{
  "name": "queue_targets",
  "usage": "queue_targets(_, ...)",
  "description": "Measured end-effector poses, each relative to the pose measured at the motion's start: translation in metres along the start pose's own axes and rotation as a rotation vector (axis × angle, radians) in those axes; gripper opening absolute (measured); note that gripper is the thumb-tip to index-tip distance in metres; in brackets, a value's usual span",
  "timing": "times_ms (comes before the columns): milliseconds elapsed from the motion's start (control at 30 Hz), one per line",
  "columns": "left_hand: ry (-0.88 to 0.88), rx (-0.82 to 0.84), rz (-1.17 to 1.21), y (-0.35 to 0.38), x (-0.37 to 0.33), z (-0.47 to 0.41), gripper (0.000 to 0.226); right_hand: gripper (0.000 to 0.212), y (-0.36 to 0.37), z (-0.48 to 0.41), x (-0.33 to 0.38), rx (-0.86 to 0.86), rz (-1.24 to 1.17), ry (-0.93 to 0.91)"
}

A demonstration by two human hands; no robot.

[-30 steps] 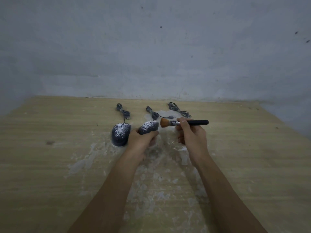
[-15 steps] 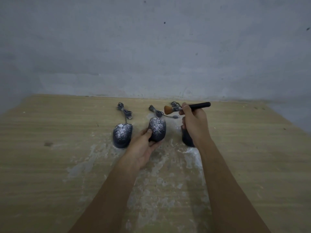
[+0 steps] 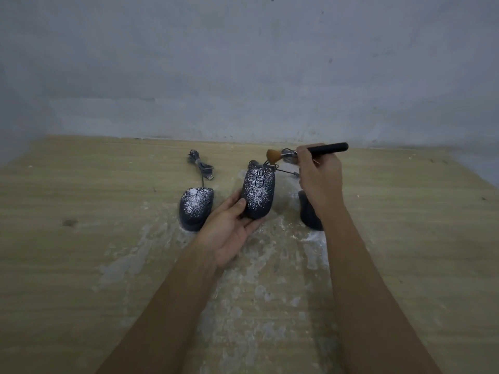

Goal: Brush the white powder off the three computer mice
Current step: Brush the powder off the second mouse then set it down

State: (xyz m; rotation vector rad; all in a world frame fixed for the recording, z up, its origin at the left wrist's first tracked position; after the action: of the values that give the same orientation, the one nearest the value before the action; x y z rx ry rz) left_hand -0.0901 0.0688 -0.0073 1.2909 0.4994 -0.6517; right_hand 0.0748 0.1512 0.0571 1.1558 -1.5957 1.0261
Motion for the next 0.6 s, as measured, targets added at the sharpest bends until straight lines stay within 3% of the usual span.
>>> queue_targets(167, 0.009, 0.016, -0.006, -0.0002, -0.0001, -0.0002, 0.042, 0.016, 0.0051, 0.0001, -0.0015, 0.105, 0.228, -0.121)
queue_targets(300, 0.013, 0.010, -0.005, 0.0003, -0.0006, 0.0013, 0.041, 0.018, -0.0030, 0.0006, 0.0013, 0.000, 0.194, -0.141)
queue_targets(500, 0.030, 0.000, -0.024, 0.0004, -0.0020, 0.0041, 0.041, 0.022, 0.0043, 0.0036, 0.0029, 0.135, 0.301, -0.175)
queue_targets(600, 0.027, -0.008, -0.009, -0.0002, -0.0021, 0.0052, 0.041, 0.011, 0.0030, 0.0055, 0.0014, 0.074, 0.270, -0.149)
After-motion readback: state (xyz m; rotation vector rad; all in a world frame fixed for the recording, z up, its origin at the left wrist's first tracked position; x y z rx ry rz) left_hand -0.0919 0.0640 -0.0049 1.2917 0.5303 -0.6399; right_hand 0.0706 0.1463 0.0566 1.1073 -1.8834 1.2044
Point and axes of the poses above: each hand's wrist, its own z-axis away from the middle knuckle, its own y-axis out of the palm, x = y × z, the point moved 3 cm from there along -z, towards the middle knuckle, and after that the axes turned 3 degrees about y, right-handed, at the moved point
